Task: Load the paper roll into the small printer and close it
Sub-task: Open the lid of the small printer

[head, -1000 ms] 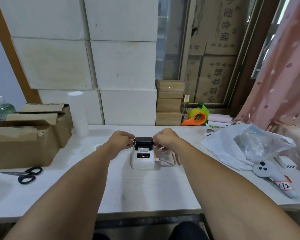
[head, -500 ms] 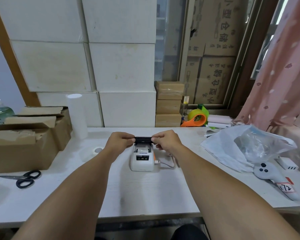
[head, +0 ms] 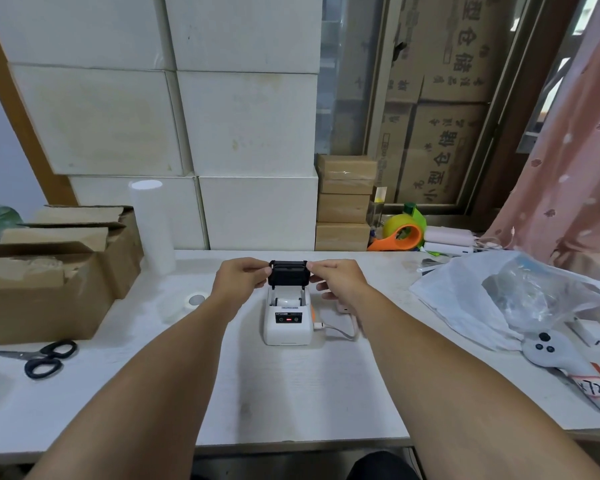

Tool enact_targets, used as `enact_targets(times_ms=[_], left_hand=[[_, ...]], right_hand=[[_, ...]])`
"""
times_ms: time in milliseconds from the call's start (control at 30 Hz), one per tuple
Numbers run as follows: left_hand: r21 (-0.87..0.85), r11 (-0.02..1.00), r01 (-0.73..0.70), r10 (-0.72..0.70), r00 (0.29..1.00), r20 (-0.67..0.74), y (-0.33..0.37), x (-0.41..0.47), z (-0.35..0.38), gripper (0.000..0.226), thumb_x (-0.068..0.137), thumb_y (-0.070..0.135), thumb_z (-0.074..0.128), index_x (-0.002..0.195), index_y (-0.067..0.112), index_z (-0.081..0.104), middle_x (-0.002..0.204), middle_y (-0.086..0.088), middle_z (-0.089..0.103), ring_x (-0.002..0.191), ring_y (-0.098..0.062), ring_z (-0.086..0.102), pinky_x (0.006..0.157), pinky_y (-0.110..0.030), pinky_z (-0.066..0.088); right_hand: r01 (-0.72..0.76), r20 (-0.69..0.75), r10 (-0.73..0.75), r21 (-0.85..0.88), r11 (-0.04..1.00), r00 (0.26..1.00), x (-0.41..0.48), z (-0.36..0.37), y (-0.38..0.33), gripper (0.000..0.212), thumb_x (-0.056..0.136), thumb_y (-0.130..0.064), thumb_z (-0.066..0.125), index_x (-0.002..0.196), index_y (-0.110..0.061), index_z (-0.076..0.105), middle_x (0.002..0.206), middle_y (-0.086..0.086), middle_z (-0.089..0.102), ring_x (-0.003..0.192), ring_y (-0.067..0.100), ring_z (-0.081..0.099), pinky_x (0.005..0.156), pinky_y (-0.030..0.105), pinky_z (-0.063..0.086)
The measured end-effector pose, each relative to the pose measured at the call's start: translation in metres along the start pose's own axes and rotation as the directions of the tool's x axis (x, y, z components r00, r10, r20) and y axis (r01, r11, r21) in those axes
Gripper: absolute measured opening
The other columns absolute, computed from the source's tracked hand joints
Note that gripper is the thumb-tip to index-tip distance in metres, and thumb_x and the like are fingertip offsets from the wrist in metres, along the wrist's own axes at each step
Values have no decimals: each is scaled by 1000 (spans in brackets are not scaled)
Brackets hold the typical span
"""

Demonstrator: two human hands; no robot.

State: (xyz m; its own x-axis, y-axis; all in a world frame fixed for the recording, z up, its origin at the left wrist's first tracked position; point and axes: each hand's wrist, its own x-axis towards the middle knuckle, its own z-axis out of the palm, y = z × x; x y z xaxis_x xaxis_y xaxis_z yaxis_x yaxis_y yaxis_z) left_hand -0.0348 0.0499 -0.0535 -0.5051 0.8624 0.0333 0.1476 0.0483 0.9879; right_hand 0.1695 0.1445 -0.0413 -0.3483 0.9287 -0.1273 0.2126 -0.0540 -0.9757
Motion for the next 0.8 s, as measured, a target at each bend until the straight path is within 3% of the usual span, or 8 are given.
enact_targets(times_ms=[167,333,533,633,700,800], left_hand=[[-19,1000,-13,12,999,-43,2,3,9,13,91,7,73,90,19,77,80,-5,73,72,-23,65,88,-42,59],[-34,999,35,-38,994,-106,-4,9,16,5,91,14,75,95,15,78,89,-8,75,67,-21,65,87,-40,61],[29,998,60,-57,993,-101,1,9,13,7,91,17,75,95,14,80,95,-6,78,67,-19,66,81,-33,60],[63,996,60,-53,992,-113,5,8,13,6,91,16,75,93,13,79,94,-6,78,66,-19,66,82,-35,61],[70,996,58,-49,991,-122,6,6,14,6,91,15,75,93,13,79,93,-6,78,66,-19,66,81,-33,61],[77,995,59,-47,988,-144,7,4,15,6,91,14,75,93,12,80,92,-6,77,65,-20,65,82,-35,61]], right_hand=[[-46,-43,46,-10,999,998,12,11,-3,27,97,-41,71,105,-17,78,91,3,75,76,19,68,76,36,60],[-64,-68,60,-64,996,996,17,16,-2,28,98,-50,65,95,-23,73,92,3,74,82,23,72,90,46,63],[39,-135,-62,-171,984,989,13,17,-2,37,100,-50,63,95,-14,71,92,3,76,77,21,73,81,41,61],[117,-186,-188,-338,934,964,7,21,-7,38,93,-55,64,77,-20,59,80,0,72,76,24,71,71,37,55],[167,-145,-245,-411,896,959,0,21,-15,39,88,-50,69,70,-17,62,72,3,70,66,20,63,65,35,52],[212,94,-191,-509,834,977,-12,20,-23,34,79,-42,73,62,-12,71,67,6,76,51,18,59,62,33,54]])
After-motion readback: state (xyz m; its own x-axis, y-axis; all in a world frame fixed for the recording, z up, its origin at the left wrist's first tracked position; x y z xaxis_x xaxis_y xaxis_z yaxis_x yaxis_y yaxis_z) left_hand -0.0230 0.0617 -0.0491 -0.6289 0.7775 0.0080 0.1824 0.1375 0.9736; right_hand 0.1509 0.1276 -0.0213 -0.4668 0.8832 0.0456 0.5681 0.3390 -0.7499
